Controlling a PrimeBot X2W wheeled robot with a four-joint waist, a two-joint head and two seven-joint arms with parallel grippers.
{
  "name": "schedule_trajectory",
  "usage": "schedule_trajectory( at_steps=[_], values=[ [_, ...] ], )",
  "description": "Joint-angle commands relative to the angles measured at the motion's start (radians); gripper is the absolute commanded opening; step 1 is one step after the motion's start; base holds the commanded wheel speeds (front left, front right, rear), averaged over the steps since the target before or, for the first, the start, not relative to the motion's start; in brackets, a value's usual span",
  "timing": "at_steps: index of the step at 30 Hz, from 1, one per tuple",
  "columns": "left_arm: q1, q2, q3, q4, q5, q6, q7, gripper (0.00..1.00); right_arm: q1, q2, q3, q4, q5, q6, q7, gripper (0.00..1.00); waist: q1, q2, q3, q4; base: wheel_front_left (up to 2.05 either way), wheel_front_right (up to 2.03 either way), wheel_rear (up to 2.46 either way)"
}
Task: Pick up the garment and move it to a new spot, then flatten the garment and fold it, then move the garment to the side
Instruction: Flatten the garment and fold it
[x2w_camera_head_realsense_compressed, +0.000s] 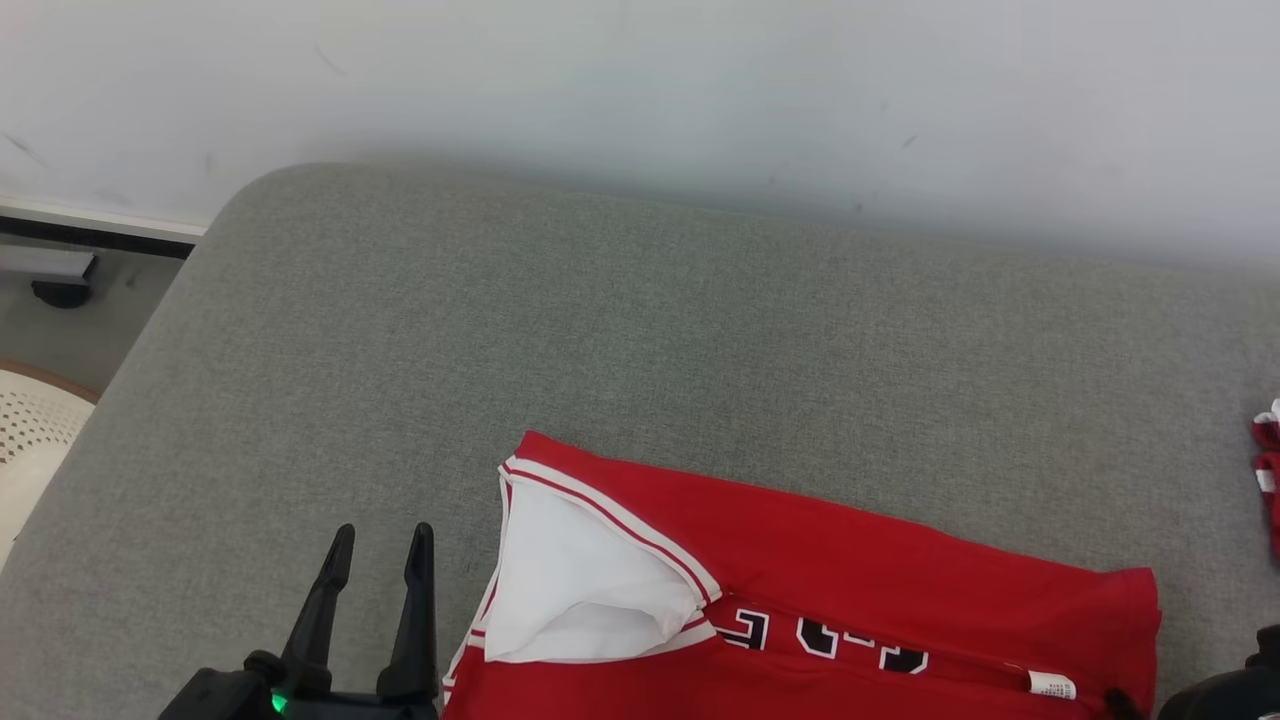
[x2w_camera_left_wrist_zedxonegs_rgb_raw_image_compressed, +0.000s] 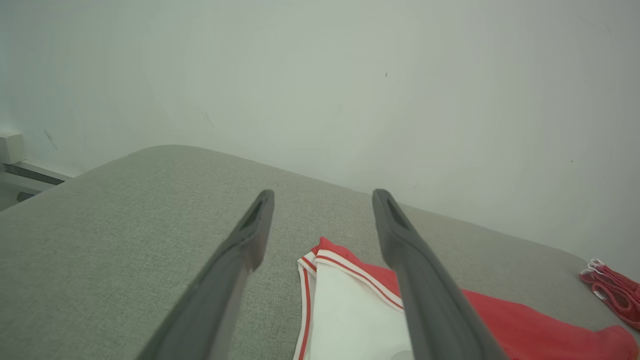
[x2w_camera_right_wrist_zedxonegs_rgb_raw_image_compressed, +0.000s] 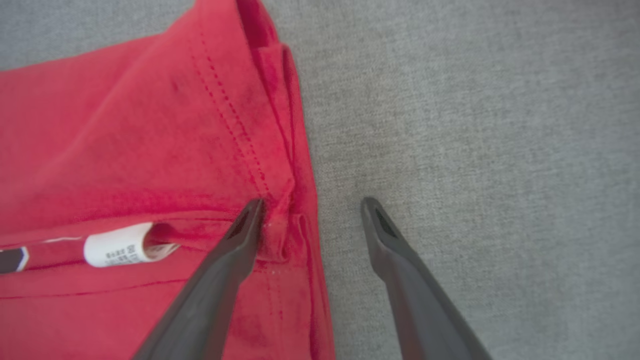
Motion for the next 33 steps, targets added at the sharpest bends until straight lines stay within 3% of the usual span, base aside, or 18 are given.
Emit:
schedule_trajectory(
  at_steps=[1, 3, 4, 8, 11, 12, 14, 22, 33],
  values=[
    [0.001, 0.001, 0.001, 0.005, -0.004, 0.001, -0.002, 1.00, 0.006, 0.018, 0.028, 0.037, 0.015, 0.002, 0.012, 1.00, 0.0000, 0.0000, 0.002, -0.003, 0.00, 0.00, 0.00],
    [-0.001, 0.000, 0.000, 0.007, -0.005, 0.001, -0.002, 1.00, 0.001, 0.021, 0.059, 0.058, 0.031, 0.002, 0.012, 0.75, 0.0000, 0.0000, 0.003, -0.006, 0.00, 0.00, 0.00],
    [0.000, 0.000, 0.003, 0.009, -0.007, 0.001, -0.002, 1.00, -0.004, 0.024, 0.090, 0.073, 0.045, 0.004, 0.006, 0.49, 0.0000, 0.0000, 0.002, -0.009, 0.00, 0.00, 0.00],
    [0.002, -0.001, 0.006, 0.012, -0.007, 0.001, -0.003, 1.00, -0.018, 0.025, 0.137, 0.098, 0.055, 0.005, -0.005, 0.45, 0.0000, 0.0000, -0.001, -0.012, 0.00, 0.00, 0.00],
    [0.005, 0.002, 0.007, 0.016, -0.005, 0.001, -0.003, 1.00, -0.028, 0.024, 0.151, 0.110, 0.054, 0.005, -0.010, 0.35, 0.0000, 0.0000, -0.005, -0.012, 0.00, 0.00, 0.00],
    [0.007, 0.004, 0.006, 0.017, -0.005, 0.001, -0.003, 1.00, -0.032, 0.024, 0.152, 0.113, 0.052, 0.005, -0.013, 0.28, 0.0000, 0.0000, -0.006, -0.011, 0.00, 0.00, 0.00],
    [0.011, 0.006, 0.005, 0.022, -0.003, 0.001, -0.003, 1.00, -0.036, 0.022, 0.145, 0.114, 0.039, 0.004, -0.022, 0.02, 0.0000, 0.0000, -0.011, -0.011, 0.00, 0.00, 0.00],
    [0.031, 0.011, 0.010, 0.037, -0.008, 0.001, -0.003, 1.00, -0.052, 0.005, -0.011, 0.059, -0.030, -0.001, -0.105, 0.00, 0.0000, 0.0000, -0.027, -0.034, 0.00, 0.00, 0.00],
    [0.038, 0.013, 0.010, 0.038, -0.021, 0.001, -0.003, 1.00, -0.077, 0.007, -0.186, -0.120, -0.148, 0.000, -0.060, 0.00, 0.0000, 0.0000, -0.028, -0.105, 0.00, 0.00, 0.00]
  ],
)
